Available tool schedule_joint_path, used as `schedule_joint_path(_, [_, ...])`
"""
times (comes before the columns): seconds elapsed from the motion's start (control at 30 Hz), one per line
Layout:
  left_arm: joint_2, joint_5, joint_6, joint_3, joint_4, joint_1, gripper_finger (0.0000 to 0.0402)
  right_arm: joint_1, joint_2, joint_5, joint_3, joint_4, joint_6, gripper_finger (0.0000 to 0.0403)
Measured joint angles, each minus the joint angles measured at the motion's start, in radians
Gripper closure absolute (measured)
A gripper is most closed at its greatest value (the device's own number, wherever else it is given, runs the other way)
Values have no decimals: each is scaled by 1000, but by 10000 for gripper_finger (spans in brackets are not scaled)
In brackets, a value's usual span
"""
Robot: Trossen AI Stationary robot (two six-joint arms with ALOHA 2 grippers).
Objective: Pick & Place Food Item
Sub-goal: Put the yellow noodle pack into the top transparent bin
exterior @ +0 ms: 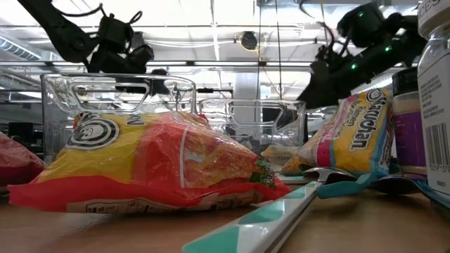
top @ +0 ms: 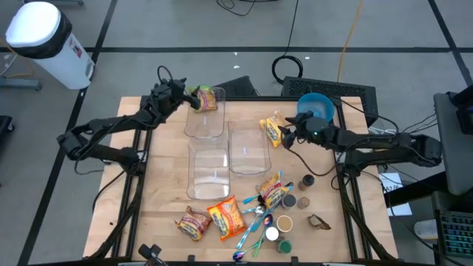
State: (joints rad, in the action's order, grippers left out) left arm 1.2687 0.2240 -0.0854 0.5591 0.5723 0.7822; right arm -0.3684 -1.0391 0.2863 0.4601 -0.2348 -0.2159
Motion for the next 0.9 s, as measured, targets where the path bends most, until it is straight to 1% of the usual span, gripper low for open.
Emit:
schedule_joint_path(0.13, [-2,-32,18,0,-6,0,69,-30,-121,-15,14,1,0,179])
schedule_joint_path(0.27, [-2,-40,20,0,-14,-3,78,-68,-241,-105,42,-2,0,188])
schedule_joint_path(0.43, [-2,-41,16,0,-24,-13,87,-105,-345,-108,59,-13,0,193])
schedule_joint_path(0.57, [-2,-41,13,0,-40,-13,84,-117,-380,-108,61,-22,-1,194])
schedule_joint_path(0.67, [-2,-41,13,0,-54,-13,81,-117,-380,-110,61,-19,-1,201])
schedule_joint_path(0.8, [-2,-42,12,0,-58,-13,84,-117,-369,-156,61,-13,-1,228])
schedule_joint_path(0.9, [-2,-42,12,0,-59,-13,89,-117,-365,-158,61,-13,6,258])
